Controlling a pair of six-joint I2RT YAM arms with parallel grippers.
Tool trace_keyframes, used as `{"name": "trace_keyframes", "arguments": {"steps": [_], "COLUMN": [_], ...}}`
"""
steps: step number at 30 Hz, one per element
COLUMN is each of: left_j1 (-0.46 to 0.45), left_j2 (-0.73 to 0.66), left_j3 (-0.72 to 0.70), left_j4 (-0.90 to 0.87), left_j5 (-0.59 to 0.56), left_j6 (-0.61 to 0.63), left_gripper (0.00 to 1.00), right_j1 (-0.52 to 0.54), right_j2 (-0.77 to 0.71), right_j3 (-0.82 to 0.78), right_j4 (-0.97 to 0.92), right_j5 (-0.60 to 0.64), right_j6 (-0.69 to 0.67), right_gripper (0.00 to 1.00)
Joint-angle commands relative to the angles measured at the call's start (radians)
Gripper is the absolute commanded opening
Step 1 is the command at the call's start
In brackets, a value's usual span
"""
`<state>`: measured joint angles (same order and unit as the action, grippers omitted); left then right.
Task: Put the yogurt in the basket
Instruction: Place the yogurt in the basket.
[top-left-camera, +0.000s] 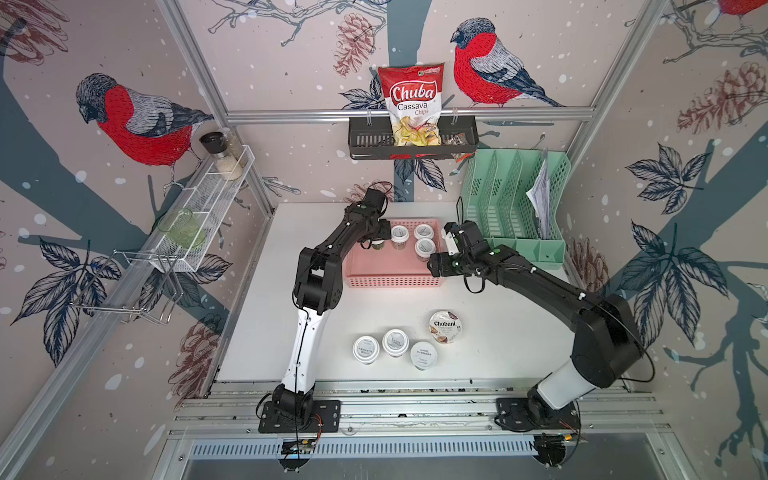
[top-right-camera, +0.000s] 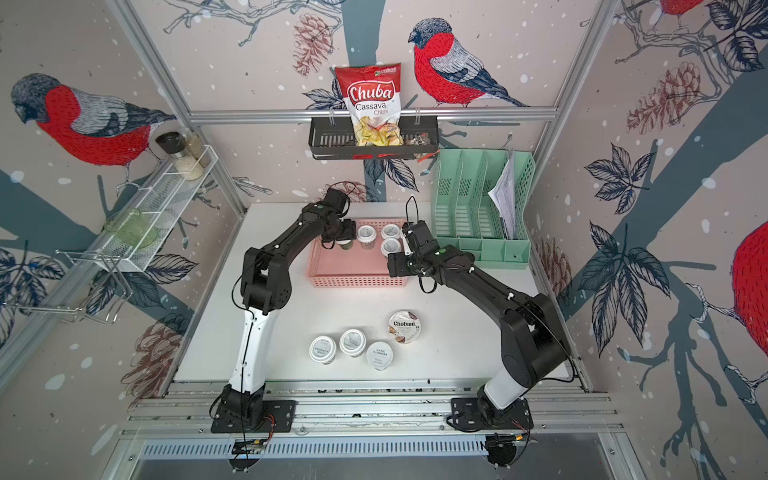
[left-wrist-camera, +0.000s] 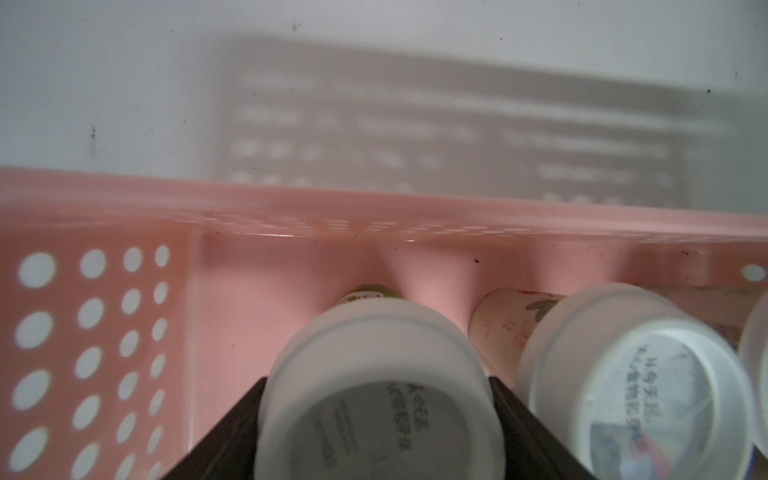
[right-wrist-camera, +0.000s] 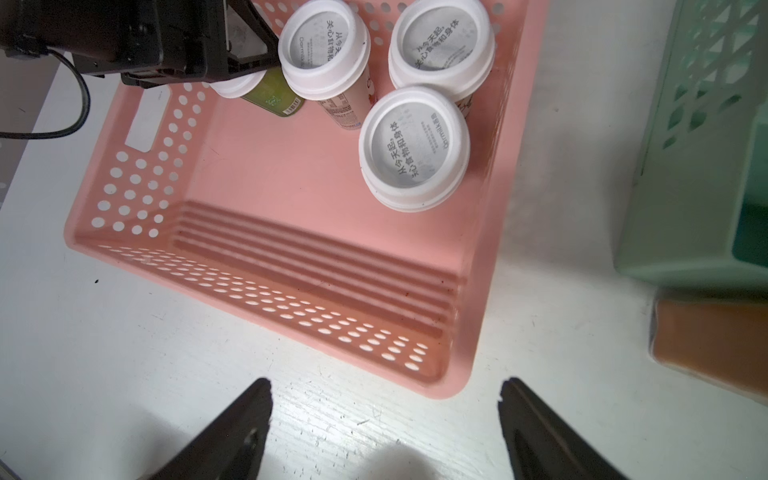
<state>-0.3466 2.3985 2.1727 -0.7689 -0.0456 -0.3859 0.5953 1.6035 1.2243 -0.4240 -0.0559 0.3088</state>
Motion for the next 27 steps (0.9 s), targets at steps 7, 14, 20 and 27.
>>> {"name": "trace_keyframes", "arguments": {"steps": [7, 14, 20, 27], "left_j1": [-0.007, -0.006, -0.007, -0.006], "left_j2": [-0.005, -0.004, -0.044, -0.113], "left_j3": [0.006, 0.004, 0.008, 0.064], "left_j4": [0.014, 0.012, 0.012, 0.004], "left_j5": [-0.014, -0.022, -0.043, -0.051], "left_j6": [0.02, 0.012, -0.001, -0.008], "left_gripper": [0.86, 0.89, 0.93, 0.96], "right_j1": [0.0, -0.002, -0.004, -0.002], "right_j2": [0.001, 0.0, -0.004, -0.008], "right_j3": [-0.001, -0.003, -0.002, -0.004], "right_j4": [0.01, 0.013, 0.014, 0.015], "right_j5": [-0.01, -0.012, -0.012, -0.004], "right_j6": [-0.013, -0.013, -0.011, -0.012], "right_gripper": [0.88, 0.88, 0.88, 0.88]}}
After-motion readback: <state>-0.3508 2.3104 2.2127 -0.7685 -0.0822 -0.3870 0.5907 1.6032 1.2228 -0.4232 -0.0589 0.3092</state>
